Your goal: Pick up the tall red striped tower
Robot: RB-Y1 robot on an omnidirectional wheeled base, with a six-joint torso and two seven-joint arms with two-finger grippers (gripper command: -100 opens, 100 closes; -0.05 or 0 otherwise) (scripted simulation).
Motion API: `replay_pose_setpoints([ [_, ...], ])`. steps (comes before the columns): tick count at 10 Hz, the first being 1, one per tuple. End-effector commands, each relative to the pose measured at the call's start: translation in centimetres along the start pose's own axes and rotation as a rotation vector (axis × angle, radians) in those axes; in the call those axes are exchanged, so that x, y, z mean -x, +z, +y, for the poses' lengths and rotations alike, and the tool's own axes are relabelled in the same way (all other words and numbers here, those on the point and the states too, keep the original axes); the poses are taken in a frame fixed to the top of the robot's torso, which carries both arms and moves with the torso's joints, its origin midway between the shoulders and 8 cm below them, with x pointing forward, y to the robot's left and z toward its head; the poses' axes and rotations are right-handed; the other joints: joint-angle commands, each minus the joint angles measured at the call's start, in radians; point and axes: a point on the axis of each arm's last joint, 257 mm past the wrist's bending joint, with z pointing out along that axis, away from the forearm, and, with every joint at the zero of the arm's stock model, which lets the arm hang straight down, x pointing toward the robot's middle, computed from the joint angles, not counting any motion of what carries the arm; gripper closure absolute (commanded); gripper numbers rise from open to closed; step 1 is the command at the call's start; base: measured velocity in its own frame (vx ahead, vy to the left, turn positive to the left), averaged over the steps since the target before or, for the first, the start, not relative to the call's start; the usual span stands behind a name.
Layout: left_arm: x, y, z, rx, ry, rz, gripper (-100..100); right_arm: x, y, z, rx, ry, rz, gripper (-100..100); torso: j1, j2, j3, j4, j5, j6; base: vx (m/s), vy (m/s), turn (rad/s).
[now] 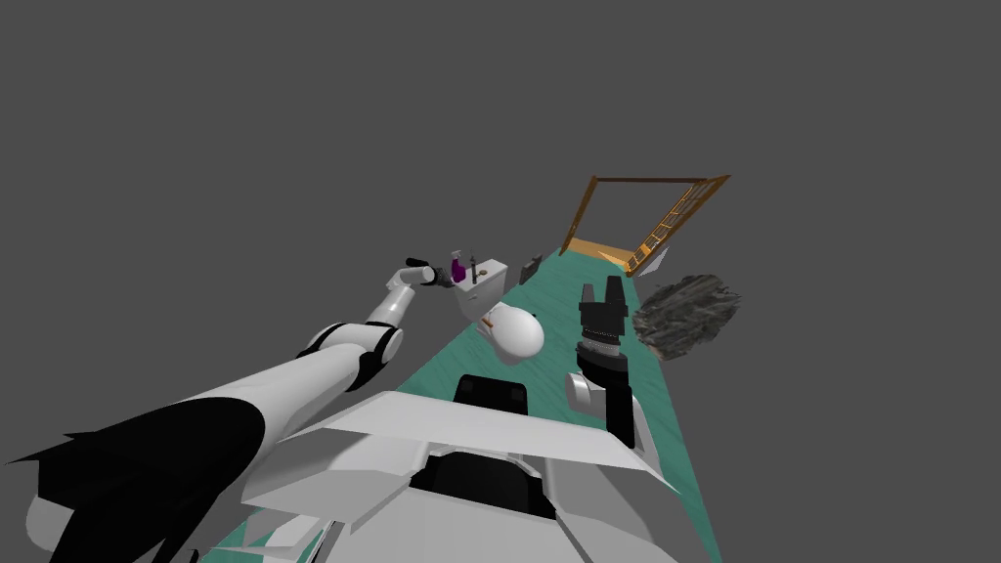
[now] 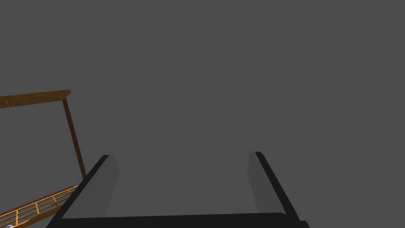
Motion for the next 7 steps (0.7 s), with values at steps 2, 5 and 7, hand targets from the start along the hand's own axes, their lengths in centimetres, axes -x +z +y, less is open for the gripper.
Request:
replay_pose_setpoints([
  [2,-0.4,-0.1,-0.8,0.038,-0.024,-0.020,-100,0.0,0.0,0.0,0.000,0.000,0.000,0,-0.001,0.000,0.000,0.000,0.000,0.000,0.036,-0.075,0.037],
  [5,-0.6,-0.6,-2.0,0.090,-0.060,-0.055,-100,0.0,0.0,0.0,0.000,0.000,0.000,0,0.000,0.000,0.000,0.000,0.000,0.000,0.042,-0.069,0.036],
  [7,-1.1,-1.0,-2.8,0.111,-0.076,-0.068,-100,0.0,0.0,0.0,0.000,0.000,0.000,0,0.000,0.000,0.000,0.000,0.000,0.000,0.043,-0.059,0.030],
])
